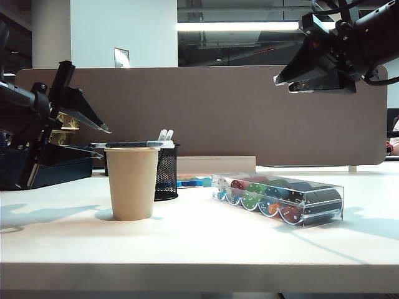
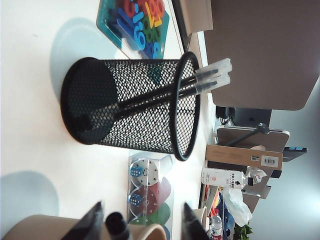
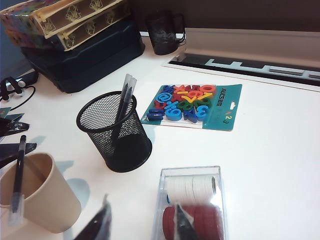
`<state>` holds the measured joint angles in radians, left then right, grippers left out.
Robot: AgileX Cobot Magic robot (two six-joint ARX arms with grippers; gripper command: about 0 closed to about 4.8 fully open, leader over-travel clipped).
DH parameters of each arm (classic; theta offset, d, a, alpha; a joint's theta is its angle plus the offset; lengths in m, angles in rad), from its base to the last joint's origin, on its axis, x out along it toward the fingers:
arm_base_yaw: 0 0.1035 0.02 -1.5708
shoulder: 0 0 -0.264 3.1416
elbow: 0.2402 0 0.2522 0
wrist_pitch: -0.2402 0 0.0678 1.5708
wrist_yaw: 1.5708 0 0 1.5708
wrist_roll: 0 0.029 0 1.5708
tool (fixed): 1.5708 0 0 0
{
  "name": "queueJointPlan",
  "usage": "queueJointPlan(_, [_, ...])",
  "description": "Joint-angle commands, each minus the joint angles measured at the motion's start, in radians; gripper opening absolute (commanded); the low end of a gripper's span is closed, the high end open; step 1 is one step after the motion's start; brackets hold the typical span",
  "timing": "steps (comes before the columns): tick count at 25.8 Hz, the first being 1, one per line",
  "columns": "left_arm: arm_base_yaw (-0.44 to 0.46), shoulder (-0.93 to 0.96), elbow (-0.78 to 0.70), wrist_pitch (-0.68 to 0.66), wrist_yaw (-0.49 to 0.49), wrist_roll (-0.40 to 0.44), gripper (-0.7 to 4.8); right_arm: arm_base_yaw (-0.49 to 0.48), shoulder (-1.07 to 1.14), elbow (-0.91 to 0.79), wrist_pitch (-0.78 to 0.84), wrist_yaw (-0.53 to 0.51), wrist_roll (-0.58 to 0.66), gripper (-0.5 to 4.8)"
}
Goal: Pick up one pen and put it in the pen container.
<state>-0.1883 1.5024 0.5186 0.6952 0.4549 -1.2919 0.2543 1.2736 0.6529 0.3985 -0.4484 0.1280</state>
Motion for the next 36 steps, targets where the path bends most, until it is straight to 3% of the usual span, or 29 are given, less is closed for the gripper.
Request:
queueJointPlan(1, [-0.001, -0.003, 0.005, 0.012, -0.005, 0.001, 1.92, 0.003, -0.002, 0.005, 0.006, 0.001, -0.006, 1.58])
queueJointPlan(21, [-0.013, 0.051, 0.054, 0.018, 0.019, 0.001, 1.77, 0.003, -0.002, 0.005, -0.006, 0.001, -0.006, 1.58])
queueJointPlan(26, [-0.013, 0.051, 0.054, 0.016, 0.019, 0.001, 1.21, 0.003, -0.003, 0.005, -0.006, 0.001, -0.006, 1.58])
queueJointPlan(36, [-0.013, 0.051, 0.054, -0.029, 0.017, 0.002, 1.14, 0.003, -0.003, 0.005, -0.015, 0.001, -0.006, 1.57])
